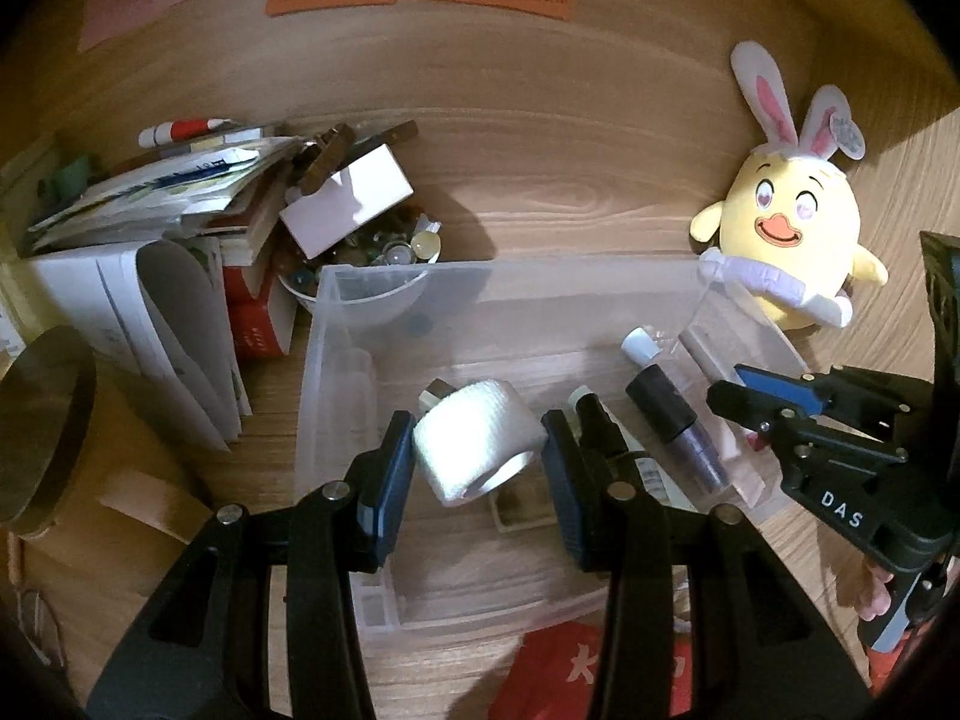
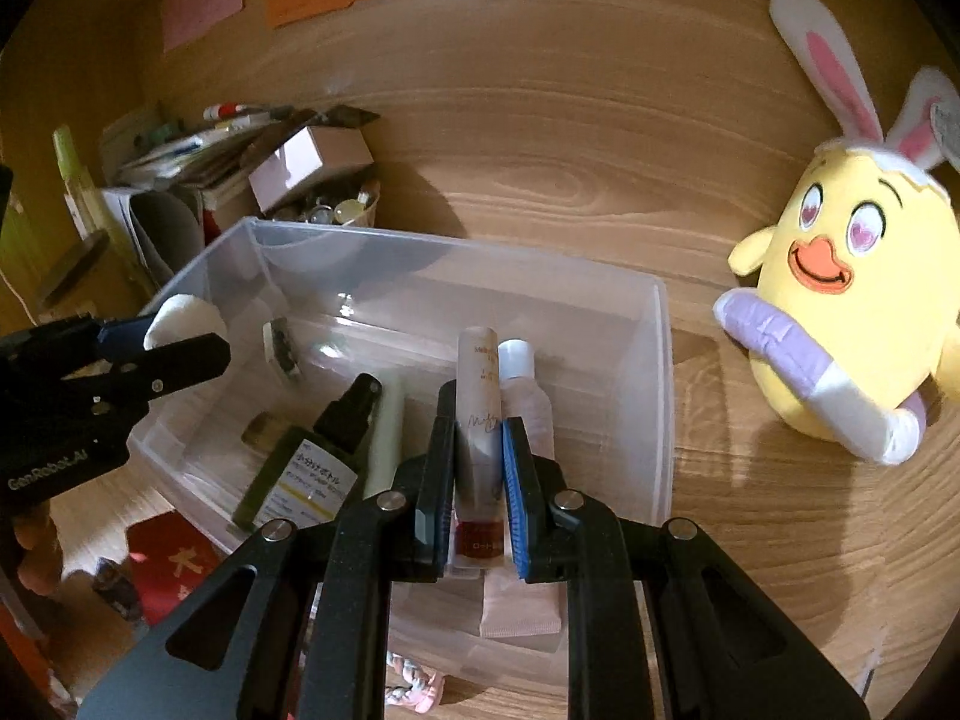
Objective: Organize objects
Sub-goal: 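Carry the tube and eraser block over the clear box and release both, then grasp the braided rope bracelet with the right tool while the left tool grasps the blue Max box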
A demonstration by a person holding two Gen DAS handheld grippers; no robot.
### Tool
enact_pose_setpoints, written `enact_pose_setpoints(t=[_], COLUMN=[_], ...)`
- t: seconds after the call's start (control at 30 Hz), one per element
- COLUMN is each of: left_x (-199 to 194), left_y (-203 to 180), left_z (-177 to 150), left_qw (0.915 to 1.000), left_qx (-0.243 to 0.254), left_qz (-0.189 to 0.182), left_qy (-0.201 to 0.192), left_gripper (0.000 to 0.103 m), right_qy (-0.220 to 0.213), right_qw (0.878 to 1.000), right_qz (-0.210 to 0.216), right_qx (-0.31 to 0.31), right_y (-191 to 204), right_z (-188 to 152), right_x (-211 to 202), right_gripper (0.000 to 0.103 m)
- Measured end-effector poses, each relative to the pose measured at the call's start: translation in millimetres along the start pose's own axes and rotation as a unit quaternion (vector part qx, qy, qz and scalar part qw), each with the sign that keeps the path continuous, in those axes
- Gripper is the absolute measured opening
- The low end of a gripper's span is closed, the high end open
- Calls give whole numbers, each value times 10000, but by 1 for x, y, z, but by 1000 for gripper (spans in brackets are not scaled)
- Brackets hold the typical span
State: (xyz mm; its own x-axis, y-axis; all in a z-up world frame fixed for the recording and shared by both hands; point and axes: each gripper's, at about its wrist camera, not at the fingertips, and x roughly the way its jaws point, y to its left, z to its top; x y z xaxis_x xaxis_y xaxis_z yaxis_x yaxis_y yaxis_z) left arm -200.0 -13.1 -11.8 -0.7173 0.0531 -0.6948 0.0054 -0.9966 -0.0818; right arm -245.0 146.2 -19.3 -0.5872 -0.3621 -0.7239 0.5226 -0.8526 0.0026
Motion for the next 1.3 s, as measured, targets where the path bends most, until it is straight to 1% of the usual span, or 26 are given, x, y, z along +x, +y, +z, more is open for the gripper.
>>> enact_pose_setpoints(t=[0.23, 0.3, 0.37, 0.4, 0.47, 0.53, 0.57, 0.6, 0.67, 0.73, 0.87, 0.93, 1.0, 1.03, 1.17, 1.23, 1.3], left_x=[5, 4, 3, 2, -2, -5, -8, -9, -12, -17, -27, -35, -42, -46, -60, -66, -72], left_y=[-2, -3, -4, -5, -7, -8, -8, -8, -8, -8, -7, -7, -7, -6, -4, -3, -2], left_z=[-3, -5, -5, -6, -6, -7, -8, -8, -9, -10, -12, -14, -16, -18, -24, -27, -30], left_qw=[10000, 10000, 9999, 9999, 9999, 9999, 9999, 9999, 9999, 9999, 9998, 9997, 9995, 9994, 9990, 9990, 9990], left_qx=[42, 75, 86, 91, 104, 128, 135, 131, 127, 119, 101, 107, 99, 86, 82, 74, 53], left_qz=[-1, -20, 5, -8, 20, 36, 34, 34, 22, 19, 9, 12, 34, 58, 88, 102, 102], left_qy=[53, 62, 65, 46, 3, -27, -39, -46, -80, -107, -178, -242, -295, -339, -422, -430, -428], left_gripper=[42, 46, 59, 60, 68, 71, 73, 74, 76, 77, 80, 82, 88, 92, 93, 93, 93], right_qy=[-9, 1, 10, 11, 22, 28, 28, 23, 5, -34, -82, -125, -202, -229, -298, -333, -396], right_qw=[10000, 10000, 10000, 10000, 10000, 10000, 9999, 9999, 9999, 9998, 9997, 9997, 9996, 9995, 9994, 9993, 9991], right_qz=[-1, 2, 6, 4, -6, -28, -58, -88, -128, -161, -139, -104, -85, -100, -87, -78, -96], right_qx=[-73, -70, -56, -55, -63, -78, -87, -84, -82, -105, -195, -194, -179, -175, -170, -134, -109], right_y=[5, 5, 5, 5, 6, 6, 6, 6, 5, 7, 11, 12, 13, 14, 14, 13, 12], right_z=[0, 0, 0, 1, 1, 1, 2, 2, 1, 1, 1, 0, -2, -3, -10, -15, -20], right_x=[0, 0, 0, 0, 0, 0, 0, 0, -1, -4, -12, -20, -28, -32, -47, -55, -64], right_gripper=[14, 14, 14, 14, 14, 15, 17, 21, 35, 38, 40, 49, 55, 56, 60, 68, 70])
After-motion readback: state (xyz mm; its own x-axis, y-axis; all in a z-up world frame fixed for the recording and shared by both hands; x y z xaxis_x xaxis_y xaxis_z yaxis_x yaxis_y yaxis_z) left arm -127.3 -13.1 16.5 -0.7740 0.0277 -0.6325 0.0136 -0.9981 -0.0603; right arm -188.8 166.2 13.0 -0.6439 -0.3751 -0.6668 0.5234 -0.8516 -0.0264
